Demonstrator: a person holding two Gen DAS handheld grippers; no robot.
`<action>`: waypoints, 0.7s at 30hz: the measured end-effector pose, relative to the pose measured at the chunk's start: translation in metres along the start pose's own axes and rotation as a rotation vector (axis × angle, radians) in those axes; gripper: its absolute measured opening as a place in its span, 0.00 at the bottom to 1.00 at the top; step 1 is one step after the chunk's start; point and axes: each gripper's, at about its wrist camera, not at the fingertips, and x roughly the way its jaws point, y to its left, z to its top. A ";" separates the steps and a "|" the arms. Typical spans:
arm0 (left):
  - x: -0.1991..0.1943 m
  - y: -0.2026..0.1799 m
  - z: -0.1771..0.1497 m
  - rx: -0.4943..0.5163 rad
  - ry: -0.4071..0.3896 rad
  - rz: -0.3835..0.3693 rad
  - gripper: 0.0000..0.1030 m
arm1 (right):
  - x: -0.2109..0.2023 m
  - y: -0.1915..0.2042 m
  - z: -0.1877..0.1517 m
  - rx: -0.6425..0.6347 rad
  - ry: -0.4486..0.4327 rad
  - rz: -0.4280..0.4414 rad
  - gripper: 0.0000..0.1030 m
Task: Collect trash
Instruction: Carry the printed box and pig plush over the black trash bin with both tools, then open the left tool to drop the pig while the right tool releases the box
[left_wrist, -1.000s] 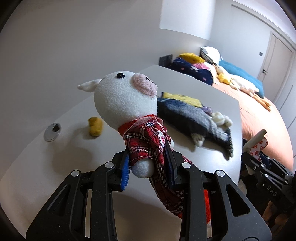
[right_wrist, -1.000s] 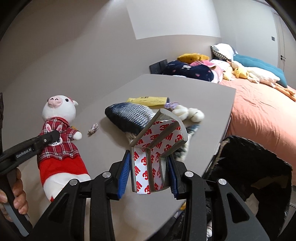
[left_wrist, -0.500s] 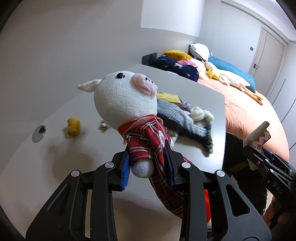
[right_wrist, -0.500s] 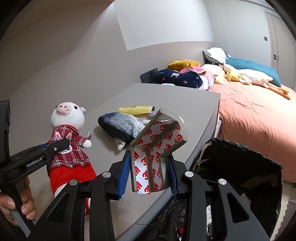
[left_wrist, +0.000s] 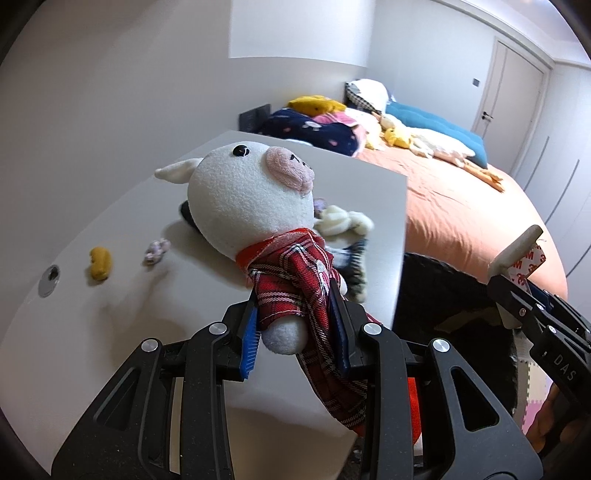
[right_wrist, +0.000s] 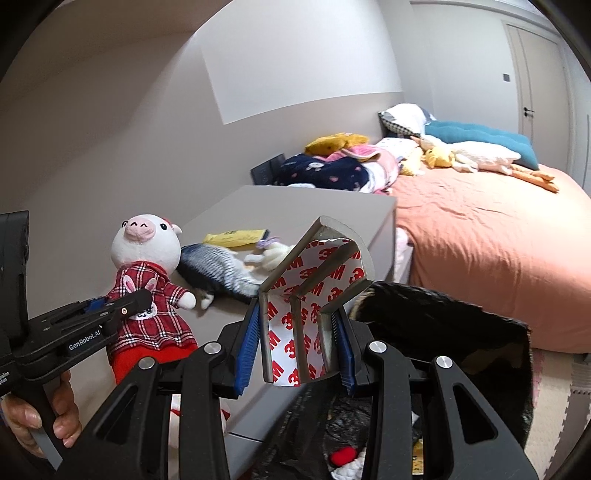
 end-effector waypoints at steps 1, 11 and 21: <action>0.001 -0.004 0.000 0.007 0.000 -0.006 0.31 | -0.002 -0.004 0.000 0.003 -0.002 -0.006 0.38; 0.013 -0.046 0.001 0.067 0.012 -0.071 0.31 | -0.025 -0.040 0.000 0.050 -0.032 -0.074 0.38; 0.019 -0.091 0.000 0.150 0.023 -0.134 0.32 | -0.047 -0.079 -0.006 0.113 -0.058 -0.151 0.38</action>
